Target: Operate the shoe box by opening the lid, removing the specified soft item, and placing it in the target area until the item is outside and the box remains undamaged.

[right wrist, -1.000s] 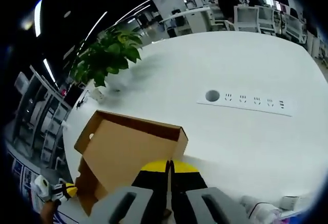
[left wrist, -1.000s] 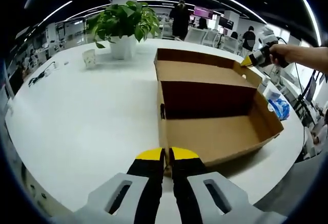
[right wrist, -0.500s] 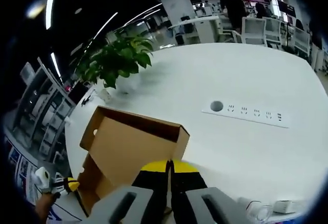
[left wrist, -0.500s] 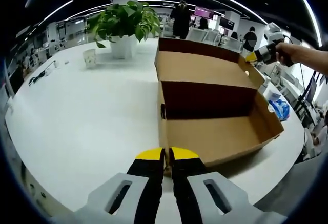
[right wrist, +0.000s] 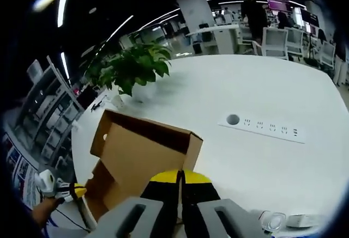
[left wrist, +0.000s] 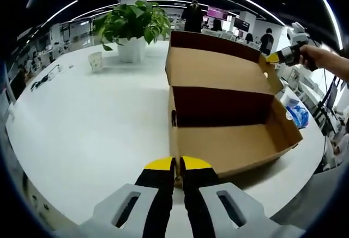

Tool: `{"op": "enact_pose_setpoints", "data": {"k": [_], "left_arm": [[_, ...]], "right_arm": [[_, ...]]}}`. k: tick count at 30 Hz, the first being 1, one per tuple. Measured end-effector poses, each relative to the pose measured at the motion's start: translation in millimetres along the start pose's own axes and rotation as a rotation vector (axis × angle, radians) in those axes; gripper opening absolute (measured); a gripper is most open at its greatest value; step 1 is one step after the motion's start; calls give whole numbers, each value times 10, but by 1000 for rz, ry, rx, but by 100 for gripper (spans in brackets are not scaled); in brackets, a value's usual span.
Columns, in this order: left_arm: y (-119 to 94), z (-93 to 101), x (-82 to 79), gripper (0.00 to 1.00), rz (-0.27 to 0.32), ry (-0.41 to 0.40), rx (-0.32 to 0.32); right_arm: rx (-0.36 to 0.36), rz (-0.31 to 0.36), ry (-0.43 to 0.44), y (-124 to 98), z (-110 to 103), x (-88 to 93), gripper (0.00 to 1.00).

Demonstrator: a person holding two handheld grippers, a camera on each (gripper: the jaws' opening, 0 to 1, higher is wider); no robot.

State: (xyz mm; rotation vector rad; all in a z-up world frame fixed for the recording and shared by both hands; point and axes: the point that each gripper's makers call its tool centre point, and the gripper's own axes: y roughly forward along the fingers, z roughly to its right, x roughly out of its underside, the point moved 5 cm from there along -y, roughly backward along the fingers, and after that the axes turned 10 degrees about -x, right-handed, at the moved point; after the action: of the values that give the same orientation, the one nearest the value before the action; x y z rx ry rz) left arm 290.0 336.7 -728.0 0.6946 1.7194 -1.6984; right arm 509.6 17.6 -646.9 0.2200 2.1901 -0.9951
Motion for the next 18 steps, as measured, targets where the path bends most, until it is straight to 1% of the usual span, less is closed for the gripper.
{"op": "enact_pose_setpoints", "data": {"k": [4, 5, 18], "left_arm": [[-1, -2, 3, 2, 1, 5, 1], [0, -4, 4, 2, 1, 7, 1], [-7, -7, 11, 2, 2, 18, 3]], "right_arm": [[-1, 8, -15, -59, -55, 32, 0], [-3, 12, -18, -120, -103, 69, 0], [-21, 51, -48, -236, -191, 85, 0]]}}
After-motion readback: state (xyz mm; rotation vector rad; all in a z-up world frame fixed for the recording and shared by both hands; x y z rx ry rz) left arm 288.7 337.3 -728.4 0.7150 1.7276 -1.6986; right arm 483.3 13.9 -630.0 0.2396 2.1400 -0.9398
